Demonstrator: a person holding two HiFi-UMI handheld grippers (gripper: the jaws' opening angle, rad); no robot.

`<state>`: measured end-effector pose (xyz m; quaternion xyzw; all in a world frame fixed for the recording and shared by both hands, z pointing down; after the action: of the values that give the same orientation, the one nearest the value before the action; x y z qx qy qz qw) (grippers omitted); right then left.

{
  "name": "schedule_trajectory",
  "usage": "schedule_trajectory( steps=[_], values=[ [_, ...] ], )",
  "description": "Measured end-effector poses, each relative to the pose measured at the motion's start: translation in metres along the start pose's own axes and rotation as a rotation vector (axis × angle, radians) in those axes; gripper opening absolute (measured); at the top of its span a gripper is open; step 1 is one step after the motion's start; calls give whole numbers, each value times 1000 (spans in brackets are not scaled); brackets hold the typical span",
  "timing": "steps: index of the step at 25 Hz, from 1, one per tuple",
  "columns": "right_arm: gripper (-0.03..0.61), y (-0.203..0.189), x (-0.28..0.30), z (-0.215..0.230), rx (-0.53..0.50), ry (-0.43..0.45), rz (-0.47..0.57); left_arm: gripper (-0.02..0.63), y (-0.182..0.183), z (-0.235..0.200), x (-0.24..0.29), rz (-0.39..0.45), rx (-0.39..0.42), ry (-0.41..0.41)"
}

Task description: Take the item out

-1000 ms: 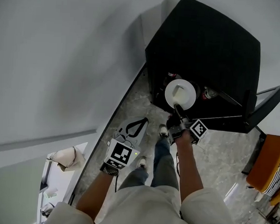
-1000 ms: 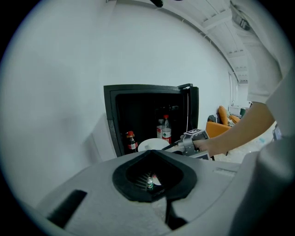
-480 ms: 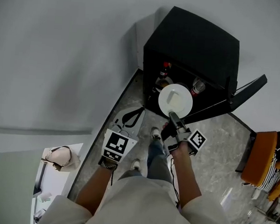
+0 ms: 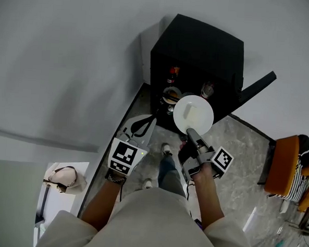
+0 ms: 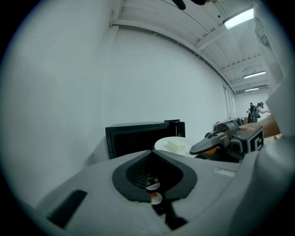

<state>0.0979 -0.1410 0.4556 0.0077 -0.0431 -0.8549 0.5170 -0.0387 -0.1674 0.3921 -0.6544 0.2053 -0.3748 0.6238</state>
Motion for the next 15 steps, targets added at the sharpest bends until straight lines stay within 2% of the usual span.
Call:
schedule_trajectory(
  steps=[7,12,15],
  values=[
    [18,-23,-31,-27,-23,9,15,5,18,7,-18,44,30,-15],
    [18,-44,-67,-48,-41,51,29,5,31,37,-45,81,56,-43],
    [17,-49,-79,-53,-59,45,51,5,32,46,-52,89,64,-52]
  ],
)
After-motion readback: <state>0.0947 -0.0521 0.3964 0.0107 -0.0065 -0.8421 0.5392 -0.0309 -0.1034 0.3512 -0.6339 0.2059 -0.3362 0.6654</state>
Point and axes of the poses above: the fingertips, and each gripper's own axes: x forward along the fingers, z to its right, y out of its top, the point moved 1 cm from there along -x, backward along the fingers, and after that the axes turned 3 degrees about y, right-handed, at the moved point
